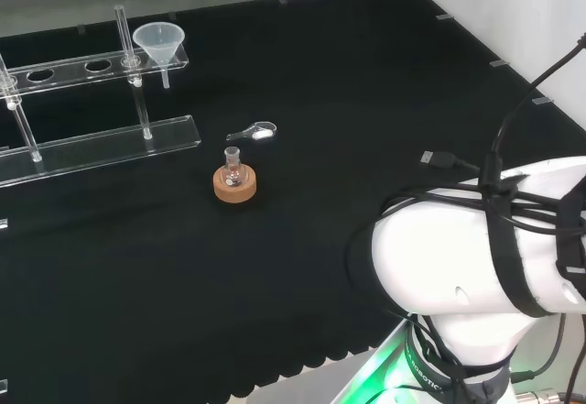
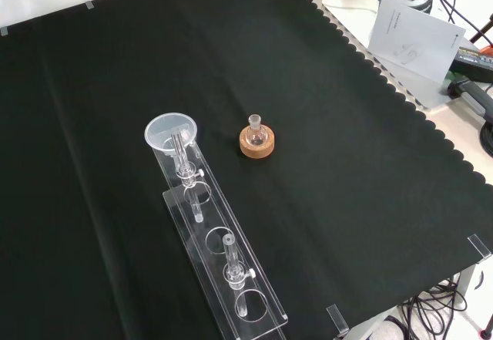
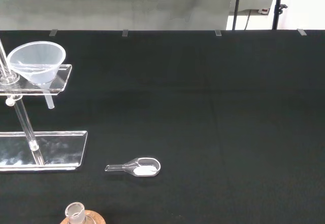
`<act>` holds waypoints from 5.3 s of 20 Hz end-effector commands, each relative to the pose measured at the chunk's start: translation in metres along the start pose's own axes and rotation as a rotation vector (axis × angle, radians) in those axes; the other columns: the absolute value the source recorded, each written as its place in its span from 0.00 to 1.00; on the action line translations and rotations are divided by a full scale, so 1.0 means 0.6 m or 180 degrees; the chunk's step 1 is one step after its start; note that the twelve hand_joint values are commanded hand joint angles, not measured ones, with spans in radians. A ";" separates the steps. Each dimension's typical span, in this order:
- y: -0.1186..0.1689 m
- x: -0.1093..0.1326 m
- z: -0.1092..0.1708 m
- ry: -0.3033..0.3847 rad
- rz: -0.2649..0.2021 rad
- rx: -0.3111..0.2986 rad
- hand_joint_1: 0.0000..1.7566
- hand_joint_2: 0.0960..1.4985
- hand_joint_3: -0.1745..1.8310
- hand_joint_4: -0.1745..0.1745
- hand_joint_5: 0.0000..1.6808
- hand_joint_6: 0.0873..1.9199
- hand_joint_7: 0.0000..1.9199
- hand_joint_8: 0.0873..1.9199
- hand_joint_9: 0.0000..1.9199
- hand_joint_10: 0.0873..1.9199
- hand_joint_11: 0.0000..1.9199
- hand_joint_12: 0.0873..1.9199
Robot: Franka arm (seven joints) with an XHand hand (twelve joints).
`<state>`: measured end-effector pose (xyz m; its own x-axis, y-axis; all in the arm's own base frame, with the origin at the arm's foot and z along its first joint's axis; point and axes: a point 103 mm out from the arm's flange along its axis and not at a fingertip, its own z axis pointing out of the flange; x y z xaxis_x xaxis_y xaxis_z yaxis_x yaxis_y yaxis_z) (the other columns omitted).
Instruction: Pick up the funnel from the transparent funnel stand.
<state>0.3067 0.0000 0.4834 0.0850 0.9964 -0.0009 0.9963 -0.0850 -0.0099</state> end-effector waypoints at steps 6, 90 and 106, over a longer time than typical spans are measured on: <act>0.002 -0.012 0.004 -0.0048 0.0033 -0.0062 0.00 0.81 0.27 0.58 0.11 0.00 0.00 0.11 0.04 0.29 0.00 0.70; 0.411 0.309 0.285 -0.0495 -0.0826 0.1338 0.32 0.48 0.19 0.39 0.00 0.00 0.00 0.06 0.00 0.37 0.12 0.79; 0.439 0.319 0.315 -0.0522 -0.0813 0.1450 0.33 0.47 0.19 0.39 0.00 0.00 0.00 0.04 0.00 0.35 0.11 0.79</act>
<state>0.5775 0.1681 0.2995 -0.1952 0.9762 -0.0943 0.8857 0.1342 -0.4445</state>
